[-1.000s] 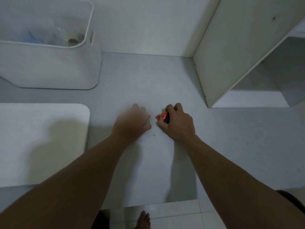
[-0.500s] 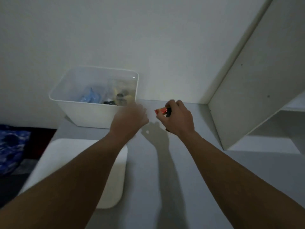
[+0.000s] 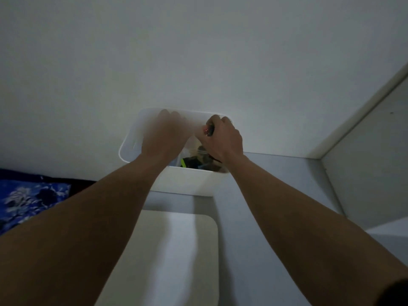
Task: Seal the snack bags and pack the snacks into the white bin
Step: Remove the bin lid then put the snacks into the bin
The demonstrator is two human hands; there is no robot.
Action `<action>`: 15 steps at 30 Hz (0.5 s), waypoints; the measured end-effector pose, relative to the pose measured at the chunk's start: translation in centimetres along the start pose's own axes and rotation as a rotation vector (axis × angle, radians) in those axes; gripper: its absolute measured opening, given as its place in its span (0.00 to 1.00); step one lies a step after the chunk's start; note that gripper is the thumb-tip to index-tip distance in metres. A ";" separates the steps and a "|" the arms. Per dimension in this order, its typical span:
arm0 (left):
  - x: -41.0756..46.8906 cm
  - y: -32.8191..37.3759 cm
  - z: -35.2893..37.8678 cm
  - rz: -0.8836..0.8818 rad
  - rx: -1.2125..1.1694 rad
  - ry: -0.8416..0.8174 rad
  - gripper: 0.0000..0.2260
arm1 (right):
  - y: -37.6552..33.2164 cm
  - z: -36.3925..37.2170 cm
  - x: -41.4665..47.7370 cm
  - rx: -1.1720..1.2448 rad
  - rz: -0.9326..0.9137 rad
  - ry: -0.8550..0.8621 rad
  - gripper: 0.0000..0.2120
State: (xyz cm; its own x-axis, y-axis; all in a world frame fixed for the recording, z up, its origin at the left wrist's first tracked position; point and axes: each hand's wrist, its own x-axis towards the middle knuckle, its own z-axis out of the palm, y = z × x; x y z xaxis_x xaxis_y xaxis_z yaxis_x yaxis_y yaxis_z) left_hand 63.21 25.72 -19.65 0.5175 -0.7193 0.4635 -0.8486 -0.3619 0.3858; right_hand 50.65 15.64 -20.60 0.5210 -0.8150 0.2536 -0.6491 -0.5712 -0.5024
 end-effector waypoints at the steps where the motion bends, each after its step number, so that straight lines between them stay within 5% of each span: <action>1: 0.4 -0.5 0.3 -0.003 -0.018 -0.009 0.13 | 0.2 0.6 0.2 -0.035 -0.003 -0.050 0.21; 4: 1.4 -1.2 1.3 0.010 -0.055 -0.034 0.13 | 1.4 1.1 0.1 -0.110 -0.001 -0.163 0.22; 9: 2.1 0.1 3.6 0.044 -0.095 -0.126 0.14 | 4.1 0.2 -0.2 -0.271 -0.004 -0.072 0.25; 15: 1.2 2.5 6.3 0.165 0.003 -0.281 0.18 | 6.2 -1.2 -1.1 -0.256 0.149 -0.381 0.29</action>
State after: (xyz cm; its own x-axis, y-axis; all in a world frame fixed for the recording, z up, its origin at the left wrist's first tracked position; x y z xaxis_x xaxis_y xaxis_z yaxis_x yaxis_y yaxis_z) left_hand 61.02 20.22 -23.15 0.3230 -0.9038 0.2807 -0.9190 -0.2286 0.3213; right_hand 45.41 12.89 -22.98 0.5471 -0.8235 -0.1499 -0.8226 -0.4959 -0.2783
